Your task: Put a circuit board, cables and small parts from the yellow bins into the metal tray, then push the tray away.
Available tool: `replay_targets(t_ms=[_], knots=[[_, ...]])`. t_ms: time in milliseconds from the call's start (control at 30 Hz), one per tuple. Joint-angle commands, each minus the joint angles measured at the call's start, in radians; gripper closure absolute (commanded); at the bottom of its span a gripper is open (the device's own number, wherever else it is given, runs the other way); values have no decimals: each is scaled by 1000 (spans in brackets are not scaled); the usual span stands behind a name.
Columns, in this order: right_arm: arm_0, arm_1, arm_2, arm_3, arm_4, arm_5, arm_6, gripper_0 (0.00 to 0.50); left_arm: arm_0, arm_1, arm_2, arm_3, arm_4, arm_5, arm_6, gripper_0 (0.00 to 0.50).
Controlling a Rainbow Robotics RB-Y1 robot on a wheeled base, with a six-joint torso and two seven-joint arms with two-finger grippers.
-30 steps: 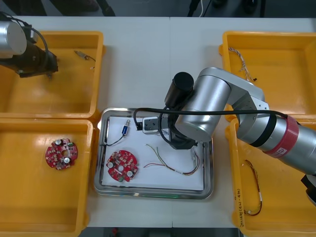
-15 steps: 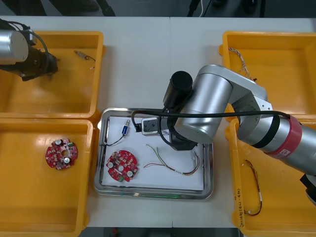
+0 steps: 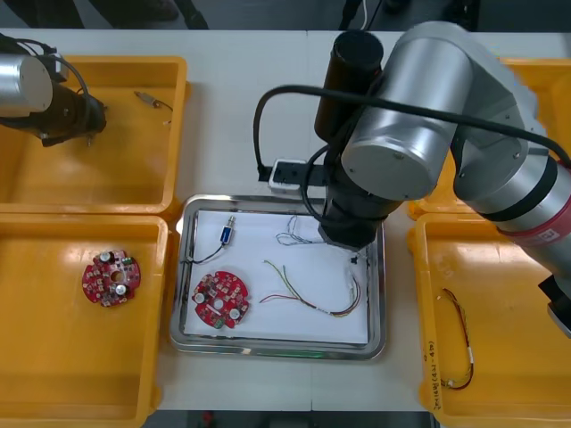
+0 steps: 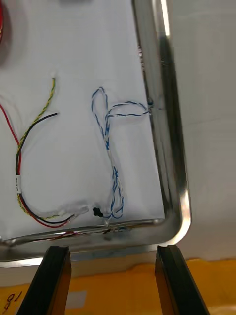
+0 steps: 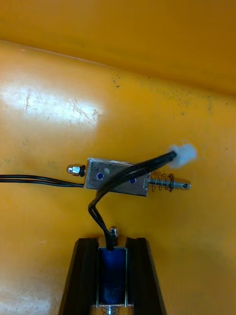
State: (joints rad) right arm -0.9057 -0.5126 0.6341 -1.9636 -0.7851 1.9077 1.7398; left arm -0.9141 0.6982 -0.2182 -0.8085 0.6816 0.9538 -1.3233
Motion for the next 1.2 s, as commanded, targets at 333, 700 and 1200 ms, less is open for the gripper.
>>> replay_targets(t_ms=[333, 700, 1200], knots=[[-38, -60, -232, -104, -19, 12, -325, 0, 0, -3, -18, -15, 19, 11, -102, 500], [84, -231, -398, -164, -86, 12, -576, 0, 1, 34, 57, -149, 26, 227, -93, 500], [278, -402, -637, -146, -174, 12, -732, 0, 8, 64, 194, -376, -7, 562, -82, 500]])
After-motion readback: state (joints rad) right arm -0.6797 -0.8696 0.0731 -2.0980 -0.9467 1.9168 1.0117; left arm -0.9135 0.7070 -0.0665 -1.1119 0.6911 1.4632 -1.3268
